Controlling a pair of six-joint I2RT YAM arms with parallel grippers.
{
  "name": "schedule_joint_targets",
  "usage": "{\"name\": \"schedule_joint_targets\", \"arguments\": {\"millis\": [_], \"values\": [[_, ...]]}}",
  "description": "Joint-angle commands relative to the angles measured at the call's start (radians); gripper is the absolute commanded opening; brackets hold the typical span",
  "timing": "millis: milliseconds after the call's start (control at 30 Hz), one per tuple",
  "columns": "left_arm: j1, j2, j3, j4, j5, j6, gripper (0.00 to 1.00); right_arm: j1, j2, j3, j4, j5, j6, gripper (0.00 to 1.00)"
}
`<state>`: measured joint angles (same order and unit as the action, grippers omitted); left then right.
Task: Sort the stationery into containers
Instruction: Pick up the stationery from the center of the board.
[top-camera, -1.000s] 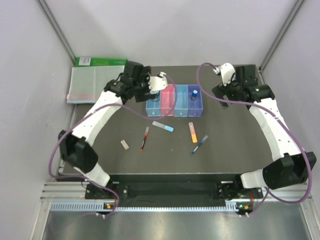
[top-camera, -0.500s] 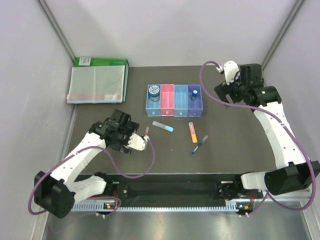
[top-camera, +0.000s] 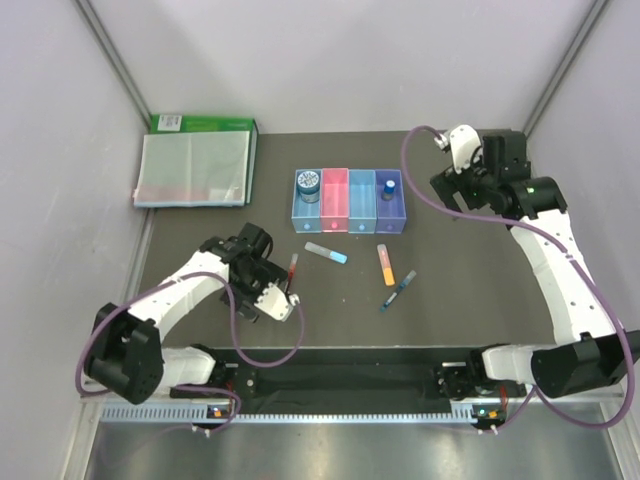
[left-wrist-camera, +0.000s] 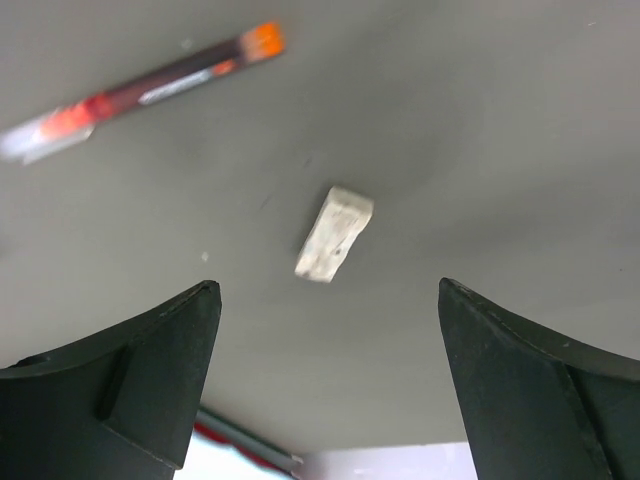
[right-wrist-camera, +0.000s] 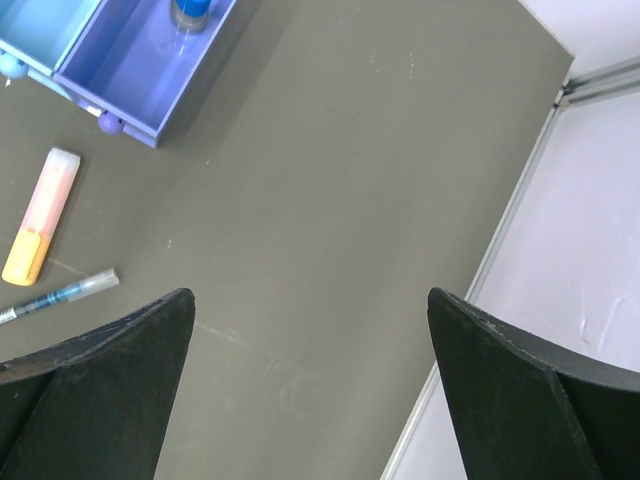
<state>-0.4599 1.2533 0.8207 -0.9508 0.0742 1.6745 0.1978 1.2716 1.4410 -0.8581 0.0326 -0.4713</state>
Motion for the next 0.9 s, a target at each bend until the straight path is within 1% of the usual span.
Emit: {"name": "schedule_joint_targets", "arguments": {"millis": [0, 67, 167, 267, 367, 400, 500, 667, 733, 767, 867], "values": [[-0.003, 0.043, -0.004, -0.056, 0.053, 0.091, 0.94, -0.008, -0.023, -0.007, 0.019, -0.007, 0.000, 0.99], [-0.002, 0.049, -0.026, 0.001, 0.049, 0.094, 0.97, -0.008, -0.017, -0.001, 0.019, -0.007, 0.000, 1.00], [0.003, 0.078, -0.060, 0.065, 0.033, 0.109, 0.98, -0.008, -0.011, 0.002, 0.018, -0.007, 0.003, 1.00], [0.012, 0.119, -0.071, 0.104, 0.039, 0.113, 0.96, -0.008, -0.008, -0.002, 0.016, -0.007, 0.005, 1.00], [0.023, 0.165, -0.089, 0.147, 0.029, 0.131, 0.93, -0.008, -0.008, -0.007, 0.016, -0.005, 0.005, 1.00], [0.026, 0.176, -0.092, 0.185, 0.023, 0.134, 0.93, -0.009, -0.006, -0.008, 0.013, -0.005, 0.005, 1.00], [0.044, 0.224, -0.083, 0.225, 0.021, 0.139, 0.91, -0.009, -0.002, -0.010, 0.013, -0.005, 0.007, 1.00], [0.069, 0.291, -0.058, 0.238, -0.008, 0.152, 0.82, -0.012, 0.005, -0.004, 0.011, -0.003, 0.007, 0.99], [0.072, 0.294, -0.054, 0.239, -0.001, 0.145, 0.79, -0.011, 0.009, -0.001, 0.011, -0.003, 0.008, 1.00], [0.072, 0.294, -0.051, 0.239, 0.002, 0.143, 0.75, -0.011, 0.011, 0.001, 0.011, -0.005, 0.010, 1.00], [0.072, 0.284, -0.054, 0.256, 0.019, 0.133, 0.70, -0.011, 0.018, 0.009, 0.011, -0.005, 0.011, 1.00]]}}
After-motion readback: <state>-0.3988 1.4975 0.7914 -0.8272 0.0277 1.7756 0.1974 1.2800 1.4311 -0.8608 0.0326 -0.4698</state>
